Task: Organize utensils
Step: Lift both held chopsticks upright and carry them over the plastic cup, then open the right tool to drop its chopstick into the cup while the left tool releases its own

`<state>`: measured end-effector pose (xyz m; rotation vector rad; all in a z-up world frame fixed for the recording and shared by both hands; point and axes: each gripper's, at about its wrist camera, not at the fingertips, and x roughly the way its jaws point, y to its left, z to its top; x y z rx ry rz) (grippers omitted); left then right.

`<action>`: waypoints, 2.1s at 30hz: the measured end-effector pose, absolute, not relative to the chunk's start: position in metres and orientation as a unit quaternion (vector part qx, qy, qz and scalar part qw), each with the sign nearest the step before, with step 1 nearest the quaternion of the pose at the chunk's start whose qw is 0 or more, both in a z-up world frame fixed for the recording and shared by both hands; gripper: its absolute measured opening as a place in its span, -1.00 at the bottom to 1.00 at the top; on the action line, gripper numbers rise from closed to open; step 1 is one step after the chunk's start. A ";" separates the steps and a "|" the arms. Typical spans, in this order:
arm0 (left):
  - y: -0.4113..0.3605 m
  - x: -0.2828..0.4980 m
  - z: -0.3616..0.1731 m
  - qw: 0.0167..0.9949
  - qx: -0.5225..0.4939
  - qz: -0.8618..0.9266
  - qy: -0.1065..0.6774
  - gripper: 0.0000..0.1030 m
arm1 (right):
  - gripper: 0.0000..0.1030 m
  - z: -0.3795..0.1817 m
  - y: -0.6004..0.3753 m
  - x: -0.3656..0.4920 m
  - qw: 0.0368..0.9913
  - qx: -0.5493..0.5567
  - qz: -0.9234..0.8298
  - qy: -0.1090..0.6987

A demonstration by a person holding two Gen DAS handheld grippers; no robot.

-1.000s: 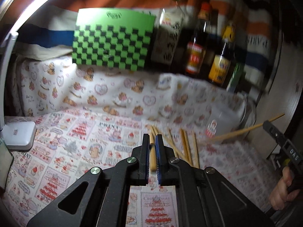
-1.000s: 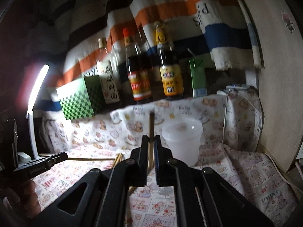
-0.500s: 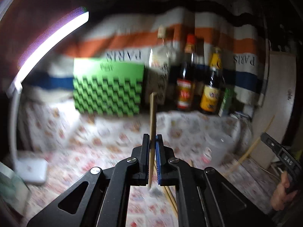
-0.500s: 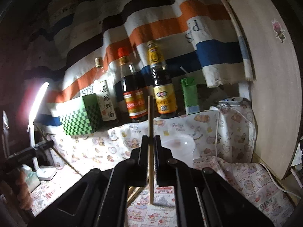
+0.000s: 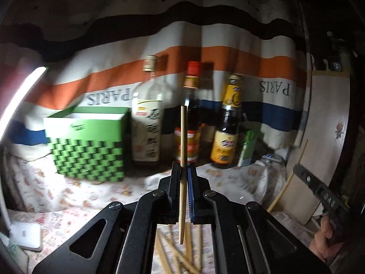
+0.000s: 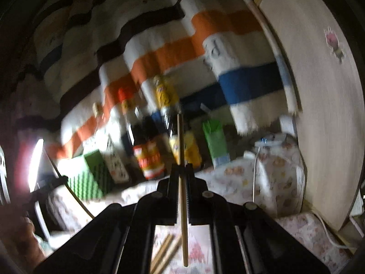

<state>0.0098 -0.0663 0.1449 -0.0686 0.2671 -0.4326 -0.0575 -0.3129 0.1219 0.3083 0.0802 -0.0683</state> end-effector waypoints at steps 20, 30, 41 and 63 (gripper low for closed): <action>-0.146 0.061 0.157 0.948 -0.114 -0.280 0.100 -0.91 | -0.91 0.110 -0.362 0.004 0.975 0.202 -0.077 0.059; -0.167 0.089 0.101 0.943 -0.097 -0.272 0.169 -0.91 | -0.91 0.079 -0.370 -0.001 0.971 0.208 -0.073 0.095; -0.176 0.097 0.080 0.939 -0.085 -0.263 0.202 -0.91 | -0.91 0.062 -0.355 0.008 0.959 0.215 -0.020 0.186; -0.166 0.129 0.084 0.948 -0.058 -0.215 0.225 -0.77 | -0.90 0.048 -0.320 0.004 0.958 0.184 0.002 0.220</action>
